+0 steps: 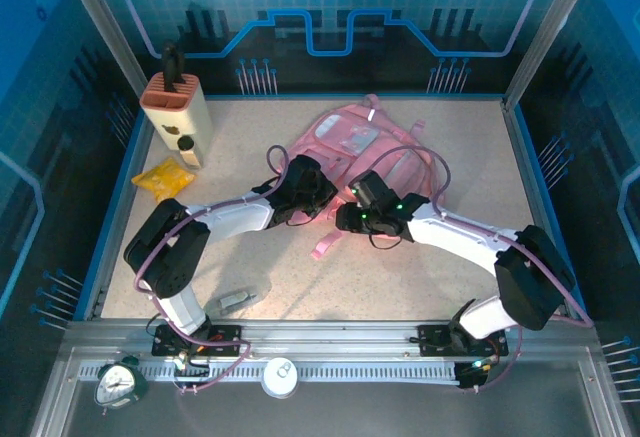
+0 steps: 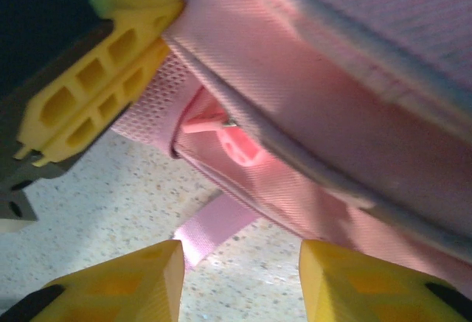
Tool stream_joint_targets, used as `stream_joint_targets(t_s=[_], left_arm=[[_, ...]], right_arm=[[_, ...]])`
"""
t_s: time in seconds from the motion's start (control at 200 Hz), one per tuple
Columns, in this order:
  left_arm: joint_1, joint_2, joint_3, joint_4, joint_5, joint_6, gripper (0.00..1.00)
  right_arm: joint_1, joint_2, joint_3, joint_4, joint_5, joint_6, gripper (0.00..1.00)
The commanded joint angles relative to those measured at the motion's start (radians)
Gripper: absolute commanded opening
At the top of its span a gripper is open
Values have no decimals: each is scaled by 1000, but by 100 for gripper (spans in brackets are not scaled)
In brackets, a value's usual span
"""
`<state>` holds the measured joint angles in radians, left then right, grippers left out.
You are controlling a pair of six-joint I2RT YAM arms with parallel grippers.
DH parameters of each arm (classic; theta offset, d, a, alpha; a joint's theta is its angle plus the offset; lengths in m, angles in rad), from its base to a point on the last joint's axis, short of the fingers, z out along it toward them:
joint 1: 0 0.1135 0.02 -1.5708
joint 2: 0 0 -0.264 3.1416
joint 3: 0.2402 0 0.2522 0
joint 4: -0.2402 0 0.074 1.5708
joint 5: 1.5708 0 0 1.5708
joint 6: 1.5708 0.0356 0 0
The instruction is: Pack the student bag
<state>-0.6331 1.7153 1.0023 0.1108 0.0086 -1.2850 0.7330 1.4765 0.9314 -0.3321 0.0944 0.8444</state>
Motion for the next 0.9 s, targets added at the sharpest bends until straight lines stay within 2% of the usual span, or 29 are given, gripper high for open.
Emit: stream_joint_targets(t_s=[0.0, 0.1, 0.285, 0.4, 0.48, 0.65, 0.79, 0.896], left_arm=[[-8, -59, -2, 63, 46, -3, 0], [-8, -61, -1, 64, 58, -8, 0], [-17, -84, -14, 73, 51, -15, 0], [-21, -86, -10, 71, 61, -17, 0], [-23, -91, -11, 76, 58, -22, 0], [-23, -112, -9, 50, 38, -5, 0], [-23, -111, -7, 45, 37, -1, 0], [-23, -109, -12, 57, 37, -9, 0]], right_arm=[[21, 53, 22, 76, 55, 102, 45], [23, 83, 18, 150, 57, 162, 40], [11, 123, 29, 230, 116, 214, 40], [12, 131, 31, 232, 180, 251, 45], [1, 146, 32, 211, 210, 280, 46], [8, 112, 30, 148, 285, 240, 40], [12, 64, -5, 92, 288, 205, 29], [12, 54, -6, 90, 259, 143, 27]])
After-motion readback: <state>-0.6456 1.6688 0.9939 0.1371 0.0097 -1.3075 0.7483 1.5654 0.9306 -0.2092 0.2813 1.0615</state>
